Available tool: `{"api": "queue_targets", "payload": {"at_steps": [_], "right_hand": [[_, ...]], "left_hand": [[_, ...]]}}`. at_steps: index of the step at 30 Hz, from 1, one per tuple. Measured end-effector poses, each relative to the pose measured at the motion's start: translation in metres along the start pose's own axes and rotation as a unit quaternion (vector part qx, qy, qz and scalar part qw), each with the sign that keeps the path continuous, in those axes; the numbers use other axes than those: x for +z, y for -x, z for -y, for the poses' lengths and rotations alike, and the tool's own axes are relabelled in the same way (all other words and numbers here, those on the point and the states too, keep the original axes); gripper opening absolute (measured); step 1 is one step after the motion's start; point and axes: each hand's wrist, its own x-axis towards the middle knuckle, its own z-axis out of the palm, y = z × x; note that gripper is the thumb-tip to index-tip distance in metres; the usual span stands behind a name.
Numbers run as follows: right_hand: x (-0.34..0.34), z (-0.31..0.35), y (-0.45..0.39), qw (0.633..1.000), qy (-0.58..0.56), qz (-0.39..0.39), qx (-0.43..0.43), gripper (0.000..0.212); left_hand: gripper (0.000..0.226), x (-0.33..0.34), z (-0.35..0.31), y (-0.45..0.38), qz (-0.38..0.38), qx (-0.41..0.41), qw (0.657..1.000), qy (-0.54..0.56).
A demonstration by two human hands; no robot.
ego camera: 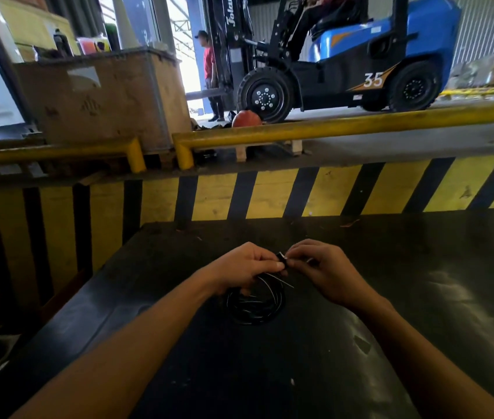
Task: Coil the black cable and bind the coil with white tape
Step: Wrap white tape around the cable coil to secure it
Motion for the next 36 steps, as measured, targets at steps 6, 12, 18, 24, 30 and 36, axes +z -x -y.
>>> {"api": "queue_targets", "payload": {"at_steps": [6,12,18,24,30,36], "right_hand": [[-0.022,-0.001,-0.023,0.979,-0.033,-0.165,0.116,0.013],[-0.032,0.007,-0.034,0.982,0.021,-0.166,0.091,0.013],[-0.04,0.017,-0.041,0.978,0.151,-0.137,0.031,0.018],[-0.032,0.037,-0.042,0.985,0.128,-0.118,-0.019,0.02],[-0.043,0.046,-0.036,0.999,0.037,-0.032,-0.016,0.017],[-0.047,0.043,-0.04,1.0,0.019,-0.006,0.019,0.017]], "left_hand": [[0.019,-0.007,-0.022,0.003,-0.021,0.039,0.999,0.016],[0.022,-0.011,-0.027,0.01,-0.099,0.069,0.992,0.034],[0.03,-0.014,-0.038,0.02,-0.116,0.107,0.979,0.128],[0.037,-0.012,-0.048,0.014,-0.135,0.1,0.97,0.176],[0.022,-0.013,-0.047,0.013,-0.107,0.104,0.978,0.145],[0.016,-0.01,-0.049,0.01,-0.085,0.056,0.987,0.12]]}}
